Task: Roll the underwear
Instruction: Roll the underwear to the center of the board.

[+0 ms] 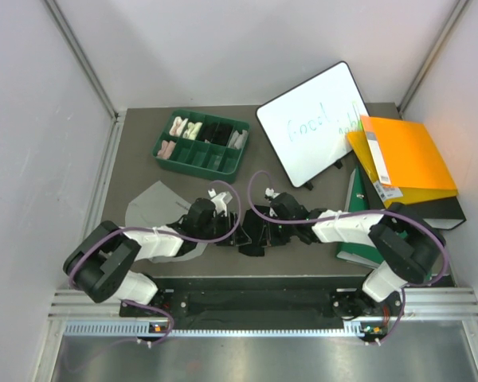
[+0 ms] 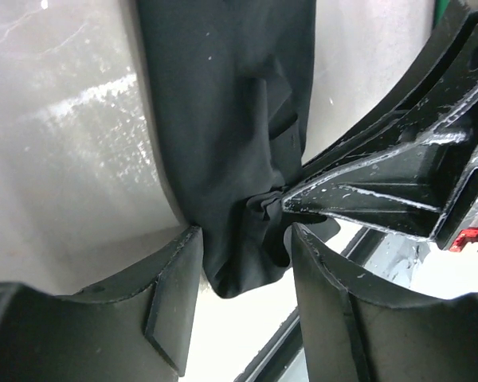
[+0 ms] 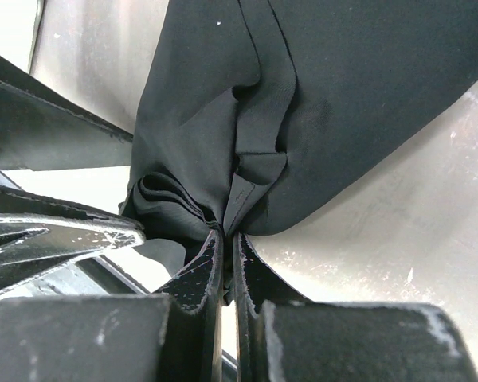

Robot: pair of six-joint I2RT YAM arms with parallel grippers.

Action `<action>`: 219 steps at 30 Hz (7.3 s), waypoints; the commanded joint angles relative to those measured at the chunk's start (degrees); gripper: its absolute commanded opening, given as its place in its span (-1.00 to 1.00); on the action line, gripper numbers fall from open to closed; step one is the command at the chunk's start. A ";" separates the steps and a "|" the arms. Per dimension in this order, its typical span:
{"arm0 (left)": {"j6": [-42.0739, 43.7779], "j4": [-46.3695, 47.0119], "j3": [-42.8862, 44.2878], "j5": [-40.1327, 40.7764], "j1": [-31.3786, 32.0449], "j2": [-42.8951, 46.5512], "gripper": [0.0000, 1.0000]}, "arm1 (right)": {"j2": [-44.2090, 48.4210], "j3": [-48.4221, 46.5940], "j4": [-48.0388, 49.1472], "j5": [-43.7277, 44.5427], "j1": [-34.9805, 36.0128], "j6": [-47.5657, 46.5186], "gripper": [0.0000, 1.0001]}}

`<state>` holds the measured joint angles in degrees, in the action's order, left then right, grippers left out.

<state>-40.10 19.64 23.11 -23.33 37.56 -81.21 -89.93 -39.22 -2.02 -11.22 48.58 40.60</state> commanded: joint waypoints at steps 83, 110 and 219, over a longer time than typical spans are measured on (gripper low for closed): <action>8.19 -33.26 11.95 -11.65 -5.57 -15.65 -1.00 | 1.16 2.66 6.77 23.36 27.63 -44.03 -0.44; 5.03 -15.56 2.65 0.32 -6.89 11.24 -0.03 | -0.33 -0.59 1.67 -20.84 8.91 -35.07 -1.00; 0.45 -3.87 3.95 -13.78 -2.93 -0.64 -0.04 | -2.36 6.09 13.38 -27.10 -6.12 -16.62 -1.00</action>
<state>-42.04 20.58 25.28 -43.38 35.48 -89.19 -91.79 -30.39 16.82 -39.18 41.89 18.00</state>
